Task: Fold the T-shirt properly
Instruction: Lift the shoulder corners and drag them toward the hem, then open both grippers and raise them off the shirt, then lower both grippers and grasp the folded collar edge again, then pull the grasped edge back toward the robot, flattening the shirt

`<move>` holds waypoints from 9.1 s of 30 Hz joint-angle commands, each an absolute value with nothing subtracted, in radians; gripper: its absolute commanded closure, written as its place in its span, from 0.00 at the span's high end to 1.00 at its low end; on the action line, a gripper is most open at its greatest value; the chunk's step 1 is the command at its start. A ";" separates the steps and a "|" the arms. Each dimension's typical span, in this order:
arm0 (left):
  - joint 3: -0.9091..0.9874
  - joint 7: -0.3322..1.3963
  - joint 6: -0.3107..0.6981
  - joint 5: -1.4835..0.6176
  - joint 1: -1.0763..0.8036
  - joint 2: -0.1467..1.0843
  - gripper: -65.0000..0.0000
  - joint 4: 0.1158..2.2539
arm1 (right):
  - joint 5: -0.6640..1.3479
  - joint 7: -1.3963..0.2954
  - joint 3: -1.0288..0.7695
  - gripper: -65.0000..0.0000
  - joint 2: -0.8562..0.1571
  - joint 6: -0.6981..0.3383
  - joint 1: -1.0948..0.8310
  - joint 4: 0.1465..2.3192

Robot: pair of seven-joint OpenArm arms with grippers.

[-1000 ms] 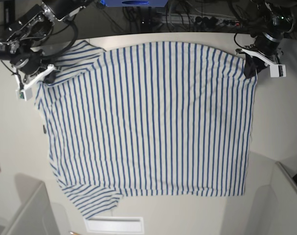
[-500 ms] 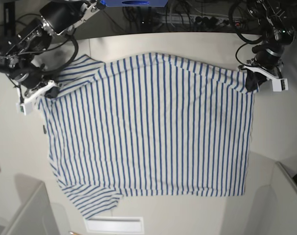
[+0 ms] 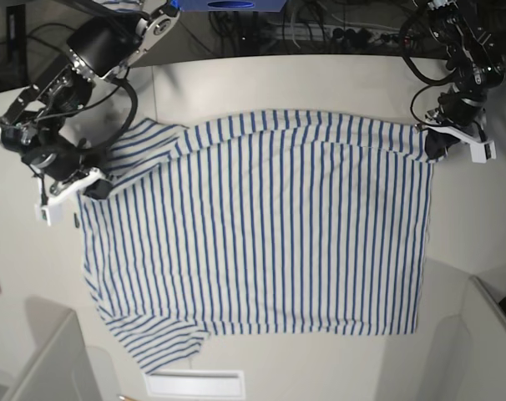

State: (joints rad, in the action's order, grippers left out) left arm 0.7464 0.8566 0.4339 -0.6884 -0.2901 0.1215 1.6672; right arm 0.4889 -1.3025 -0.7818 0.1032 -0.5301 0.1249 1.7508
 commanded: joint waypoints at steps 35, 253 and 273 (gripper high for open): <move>0.682 0.839 0.383 -0.705 -0.252 0.179 0.00 1.814 | 0.510 -1.296 -0.855 0.00 0.087 -0.493 0.357 1.524; 0.868 1.132 0.363 -0.711 -0.147 0.159 0.00 1.788 | 0.843 -0.928 -0.863 0.00 0.005 0.150 0.050 1.563; 0.874 1.129 0.364 -0.705 -0.461 0.159 0.00 1.825 | 0.846 -0.855 -0.857 0.00 0.013 0.147 -0.257 1.679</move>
